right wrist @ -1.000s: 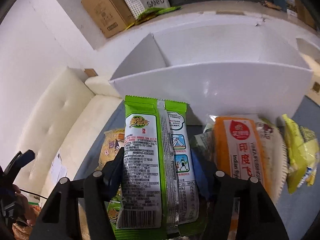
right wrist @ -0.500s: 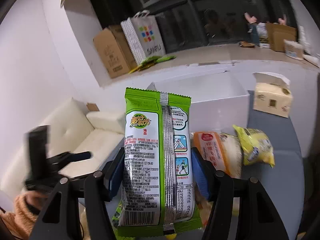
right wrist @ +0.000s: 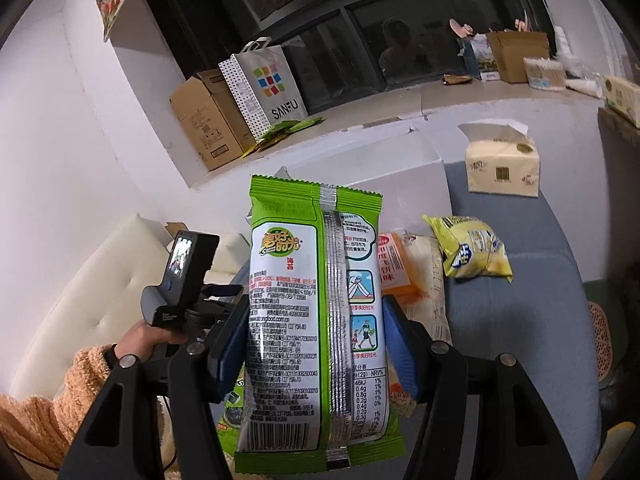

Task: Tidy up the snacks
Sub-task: 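Grasp the tan bread bag with the left gripper while the right gripper holds the green pack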

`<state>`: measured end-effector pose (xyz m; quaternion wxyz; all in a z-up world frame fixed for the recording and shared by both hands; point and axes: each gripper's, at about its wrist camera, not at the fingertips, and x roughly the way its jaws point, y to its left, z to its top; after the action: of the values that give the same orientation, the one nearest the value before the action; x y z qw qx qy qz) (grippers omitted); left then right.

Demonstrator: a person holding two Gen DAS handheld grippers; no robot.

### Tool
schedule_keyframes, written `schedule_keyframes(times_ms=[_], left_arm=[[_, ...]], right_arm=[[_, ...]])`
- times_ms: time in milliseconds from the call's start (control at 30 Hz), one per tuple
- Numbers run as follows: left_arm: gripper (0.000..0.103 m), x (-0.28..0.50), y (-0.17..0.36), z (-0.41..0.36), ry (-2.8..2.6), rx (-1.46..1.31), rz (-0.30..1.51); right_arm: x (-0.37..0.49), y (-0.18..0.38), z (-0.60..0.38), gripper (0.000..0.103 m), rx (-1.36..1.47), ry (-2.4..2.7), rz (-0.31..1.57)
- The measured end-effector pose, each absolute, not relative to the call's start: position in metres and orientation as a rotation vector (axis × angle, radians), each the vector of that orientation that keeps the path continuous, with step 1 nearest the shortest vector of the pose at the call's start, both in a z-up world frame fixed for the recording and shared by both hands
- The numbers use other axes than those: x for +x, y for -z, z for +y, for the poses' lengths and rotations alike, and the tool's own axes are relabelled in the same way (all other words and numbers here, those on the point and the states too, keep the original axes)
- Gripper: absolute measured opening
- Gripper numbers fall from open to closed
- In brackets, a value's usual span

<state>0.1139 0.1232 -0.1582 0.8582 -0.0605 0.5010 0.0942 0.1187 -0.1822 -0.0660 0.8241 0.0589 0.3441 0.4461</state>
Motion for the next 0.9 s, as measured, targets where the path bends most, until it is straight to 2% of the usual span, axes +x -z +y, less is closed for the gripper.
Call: schedule_keyframes(times_ms=[33,67,100,200,667,900], left_arm=[[0.051,0.11,0.158,0.125,-0.191,-0.13,1.043],[0.043,0.106,0.156,0.126,-0.165,-0.145,1.03],[0.04,0.102,0.153,0.127,-0.157,-0.156,1.018],[0.017,0.088,0.141,0.129,-0.144,-0.181,0.974],[0.017,0.055,0.092,0.125,-0.048,-0.211,0.84],[0.017,0.081,0.038,0.119,-0.021,-0.173,0.728]], right_arm=[[0.118,0.067,-0.182,0.066,0.125,-0.946,0.733],[0.118,0.068,-0.182,0.066,0.128,-0.95,0.737],[0.118,0.068,-0.181,0.066,0.129,-0.953,0.738],[0.116,0.069,-0.176,0.066,0.117,-0.959,0.738],[0.11,0.067,-0.157,0.067,0.062,-0.977,0.728],[0.14,0.031,-0.125,0.067,-0.01,-0.931,0.624]])
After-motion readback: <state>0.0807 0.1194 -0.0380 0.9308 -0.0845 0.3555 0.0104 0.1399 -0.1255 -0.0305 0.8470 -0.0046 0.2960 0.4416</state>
